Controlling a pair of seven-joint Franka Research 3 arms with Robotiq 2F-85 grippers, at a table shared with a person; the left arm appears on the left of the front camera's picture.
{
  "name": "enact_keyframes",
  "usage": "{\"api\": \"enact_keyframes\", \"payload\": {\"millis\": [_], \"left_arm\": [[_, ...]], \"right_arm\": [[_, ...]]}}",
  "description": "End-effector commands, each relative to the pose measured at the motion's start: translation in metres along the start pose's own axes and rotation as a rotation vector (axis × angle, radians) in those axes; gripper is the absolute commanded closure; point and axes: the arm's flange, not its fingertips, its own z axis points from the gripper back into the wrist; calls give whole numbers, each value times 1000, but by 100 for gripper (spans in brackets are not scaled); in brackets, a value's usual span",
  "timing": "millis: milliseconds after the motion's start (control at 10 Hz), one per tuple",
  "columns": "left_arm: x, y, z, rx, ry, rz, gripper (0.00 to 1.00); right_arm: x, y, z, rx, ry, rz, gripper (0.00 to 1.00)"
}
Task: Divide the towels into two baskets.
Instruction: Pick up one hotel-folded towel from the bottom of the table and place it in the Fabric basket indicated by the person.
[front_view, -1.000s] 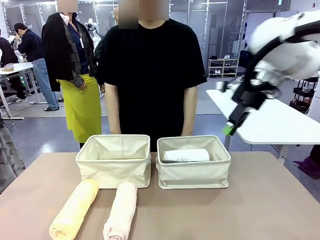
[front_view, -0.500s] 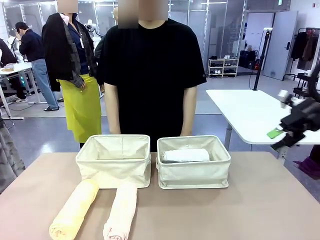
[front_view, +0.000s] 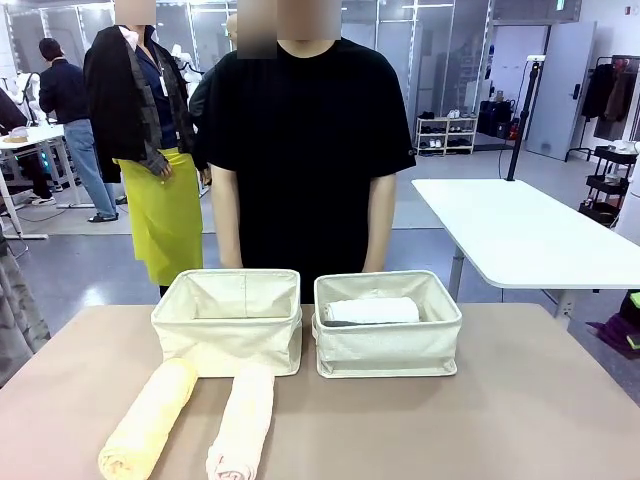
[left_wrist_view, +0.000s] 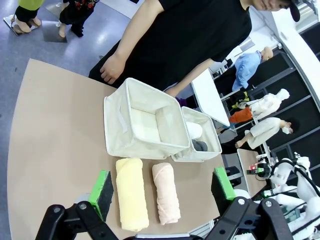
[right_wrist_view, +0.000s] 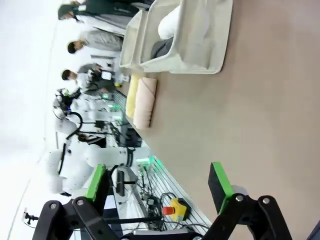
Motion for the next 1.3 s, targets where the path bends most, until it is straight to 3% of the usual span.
{"api": "enact_keyframes", "payload": {"millis": [0, 100, 200, 1200], "left_arm": [[3, 0, 0, -18, -12, 0, 0], [3, 0, 0, -18, -12, 0, 0], [3, 0, 0, -18, -12, 0, 0], [3, 0, 0, -18, -12, 0, 0]], "right_arm": [[6, -36, 8, 155, -19, -20, 0], [9, -45, 5, 172, 25, -13, 0], [-5, -22, 3, 60, -18, -31, 0], [-5, -22, 3, 60, -18, -31, 0]]}}
